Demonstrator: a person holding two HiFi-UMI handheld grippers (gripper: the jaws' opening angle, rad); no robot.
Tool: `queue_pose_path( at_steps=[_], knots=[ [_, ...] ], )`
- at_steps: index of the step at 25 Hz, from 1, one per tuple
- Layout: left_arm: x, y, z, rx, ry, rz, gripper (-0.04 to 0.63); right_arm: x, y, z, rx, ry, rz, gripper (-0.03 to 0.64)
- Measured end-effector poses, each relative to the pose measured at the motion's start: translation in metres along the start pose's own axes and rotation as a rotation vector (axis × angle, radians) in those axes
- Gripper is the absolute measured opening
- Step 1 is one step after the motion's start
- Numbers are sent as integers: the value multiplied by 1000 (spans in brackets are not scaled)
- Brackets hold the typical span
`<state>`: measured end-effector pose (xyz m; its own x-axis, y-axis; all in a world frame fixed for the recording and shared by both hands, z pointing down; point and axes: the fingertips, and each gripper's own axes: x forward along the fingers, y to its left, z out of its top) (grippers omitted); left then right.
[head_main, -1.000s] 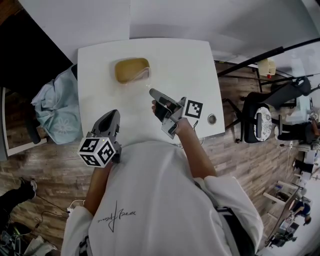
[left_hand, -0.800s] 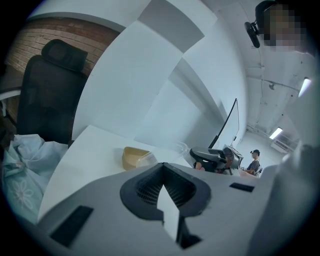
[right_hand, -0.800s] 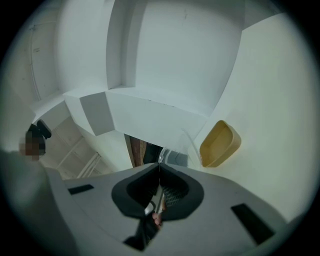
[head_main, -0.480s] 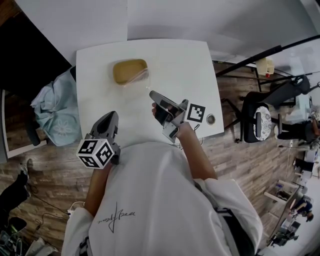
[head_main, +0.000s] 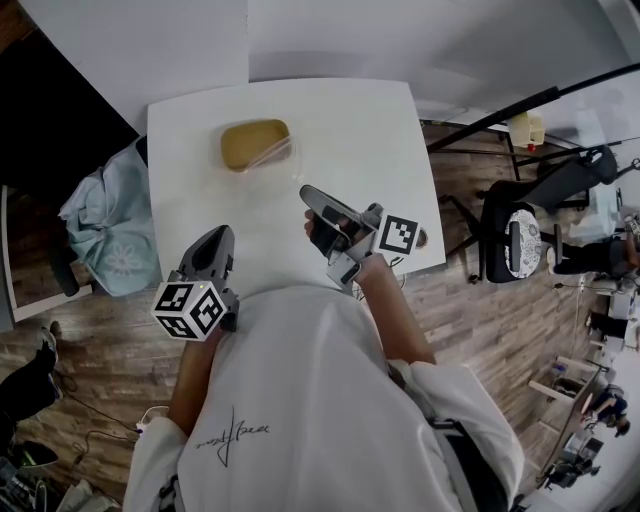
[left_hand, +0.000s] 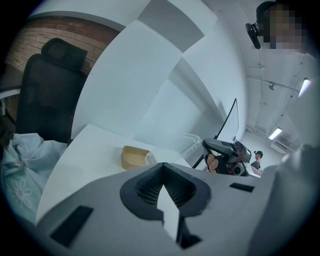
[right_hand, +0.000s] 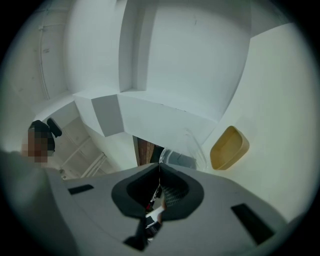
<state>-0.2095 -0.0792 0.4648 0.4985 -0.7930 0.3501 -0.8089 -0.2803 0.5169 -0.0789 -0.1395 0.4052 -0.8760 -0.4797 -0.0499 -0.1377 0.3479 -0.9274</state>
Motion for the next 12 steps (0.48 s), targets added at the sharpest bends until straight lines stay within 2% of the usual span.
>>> queue_pose_path(
  at_steps=[12],
  knots=[
    [-4, -7, 14, 3, -35, -13, 7, 0, 25, 1, -28, -7, 29, 12]
  ],
)
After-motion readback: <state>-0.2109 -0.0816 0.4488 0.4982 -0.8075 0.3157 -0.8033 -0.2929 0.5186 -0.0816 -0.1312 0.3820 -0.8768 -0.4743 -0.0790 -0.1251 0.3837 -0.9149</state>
